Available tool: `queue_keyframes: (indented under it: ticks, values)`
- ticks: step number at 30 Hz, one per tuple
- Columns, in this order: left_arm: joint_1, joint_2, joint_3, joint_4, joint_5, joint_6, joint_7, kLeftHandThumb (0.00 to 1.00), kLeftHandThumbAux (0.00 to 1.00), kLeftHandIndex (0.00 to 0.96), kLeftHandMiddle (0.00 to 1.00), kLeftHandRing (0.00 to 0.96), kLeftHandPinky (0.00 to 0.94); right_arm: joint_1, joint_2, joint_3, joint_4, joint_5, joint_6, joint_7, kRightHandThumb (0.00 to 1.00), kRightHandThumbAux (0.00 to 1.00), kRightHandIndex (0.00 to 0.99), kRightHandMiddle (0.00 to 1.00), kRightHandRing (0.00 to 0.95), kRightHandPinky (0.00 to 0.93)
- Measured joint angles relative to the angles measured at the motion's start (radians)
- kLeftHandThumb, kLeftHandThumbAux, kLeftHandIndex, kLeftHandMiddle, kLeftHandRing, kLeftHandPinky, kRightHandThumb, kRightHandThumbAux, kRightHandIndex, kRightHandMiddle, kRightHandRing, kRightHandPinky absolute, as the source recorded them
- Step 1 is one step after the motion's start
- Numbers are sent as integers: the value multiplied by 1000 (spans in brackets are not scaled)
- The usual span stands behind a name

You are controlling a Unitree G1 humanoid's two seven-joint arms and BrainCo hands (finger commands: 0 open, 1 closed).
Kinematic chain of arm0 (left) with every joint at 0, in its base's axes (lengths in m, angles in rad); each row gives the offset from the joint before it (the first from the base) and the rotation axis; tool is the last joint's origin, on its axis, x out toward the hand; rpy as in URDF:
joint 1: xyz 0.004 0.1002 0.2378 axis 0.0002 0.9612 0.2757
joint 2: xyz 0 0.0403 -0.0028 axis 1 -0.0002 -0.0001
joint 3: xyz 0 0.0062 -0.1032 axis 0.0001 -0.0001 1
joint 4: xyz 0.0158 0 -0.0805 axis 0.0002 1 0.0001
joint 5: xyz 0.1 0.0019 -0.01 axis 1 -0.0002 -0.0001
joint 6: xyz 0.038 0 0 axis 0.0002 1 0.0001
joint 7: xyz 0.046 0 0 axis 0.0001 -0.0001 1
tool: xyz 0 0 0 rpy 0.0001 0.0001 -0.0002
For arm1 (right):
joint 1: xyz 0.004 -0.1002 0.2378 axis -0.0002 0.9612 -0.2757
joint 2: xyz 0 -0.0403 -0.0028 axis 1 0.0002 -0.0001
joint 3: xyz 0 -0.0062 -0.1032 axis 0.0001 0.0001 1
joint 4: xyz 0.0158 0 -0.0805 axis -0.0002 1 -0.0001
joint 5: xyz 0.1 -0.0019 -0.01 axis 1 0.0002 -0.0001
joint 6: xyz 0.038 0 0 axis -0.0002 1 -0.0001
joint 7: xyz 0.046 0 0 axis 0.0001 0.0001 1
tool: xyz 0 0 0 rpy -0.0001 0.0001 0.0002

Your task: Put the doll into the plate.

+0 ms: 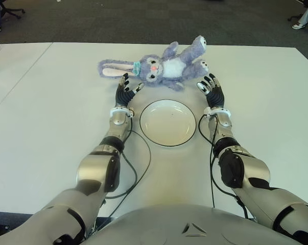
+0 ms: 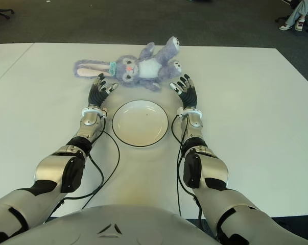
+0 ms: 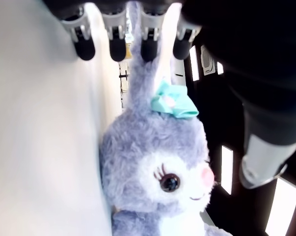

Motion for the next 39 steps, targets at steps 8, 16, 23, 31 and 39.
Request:
queue_keyframes:
  ticks: [8, 16, 23, 31, 39]
  values:
    - [0, 0, -2, 0, -1, 0, 0, 0, 629, 44, 62, 59, 53, 0, 0, 0, 0, 0, 0, 0, 14, 748, 64, 111, 102, 127]
    - [0, 0, -5, 0, -1, 0, 0, 0, 628, 50, 71, 68, 66, 0, 0, -1, 0, 0, 0, 1, 29, 752, 65, 112, 103, 128]
    - [0, 1, -7, 0, 2, 0, 0, 0, 609, 47, 58, 53, 42, 0, 0, -1, 0, 0, 0, 1, 43, 755, 67, 116, 111, 140]
    - [0, 1, -7, 0, 4, 0, 0, 0, 631, 49, 58, 52, 59, 0, 1, -4, 0, 0, 0, 0, 54, 760, 77, 119, 122, 152]
    - [1, 0, -4, 0, 3, 0, 0, 0, 632, 54, 67, 63, 52, -4, 4, 0, 2, -3, 0, -53, 106, 753, 108, 125, 134, 184]
